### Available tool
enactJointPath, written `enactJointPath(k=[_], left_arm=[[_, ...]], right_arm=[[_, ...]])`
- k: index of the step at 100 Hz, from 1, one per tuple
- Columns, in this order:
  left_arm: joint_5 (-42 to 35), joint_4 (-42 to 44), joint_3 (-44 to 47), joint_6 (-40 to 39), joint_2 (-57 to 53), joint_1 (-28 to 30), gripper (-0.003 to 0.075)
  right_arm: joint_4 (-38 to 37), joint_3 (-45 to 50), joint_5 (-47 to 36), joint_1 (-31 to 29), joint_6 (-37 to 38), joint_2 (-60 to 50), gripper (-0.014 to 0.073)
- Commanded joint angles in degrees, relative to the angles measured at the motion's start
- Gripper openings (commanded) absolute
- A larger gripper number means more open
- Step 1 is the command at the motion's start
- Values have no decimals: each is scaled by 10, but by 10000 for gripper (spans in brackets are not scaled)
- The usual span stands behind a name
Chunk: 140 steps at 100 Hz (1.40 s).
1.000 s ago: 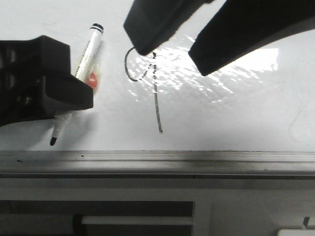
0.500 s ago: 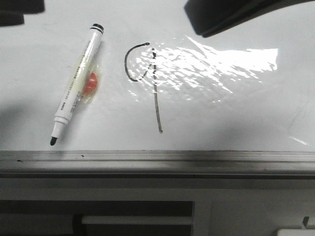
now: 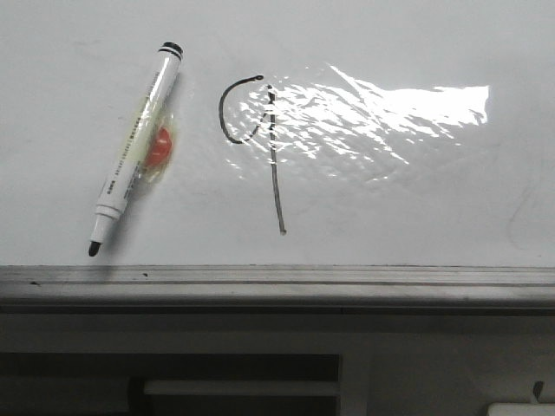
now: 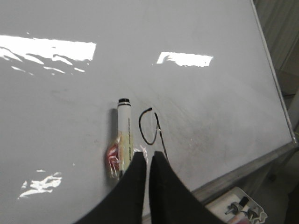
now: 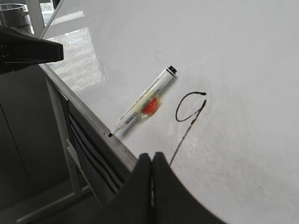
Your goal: Write number 9 on whiteboard
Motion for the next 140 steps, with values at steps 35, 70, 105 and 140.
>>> enactJointPath(k=[35,70,105,140], left_arm=[[23,8,19,3,-47,0,-20],[22,8,19,3,-47,0,-20],[22,8,19,3,-47,0,-20],[22,8,21,3,-47,0,-20]], right_arm=[[-4,60,-16,1,-4,-134,-61],[-4,60,24,1,-4,-135,-61],[-4,60,24,1,-4,-135,-61],[-4,60,24,1,-4,-135,-61]])
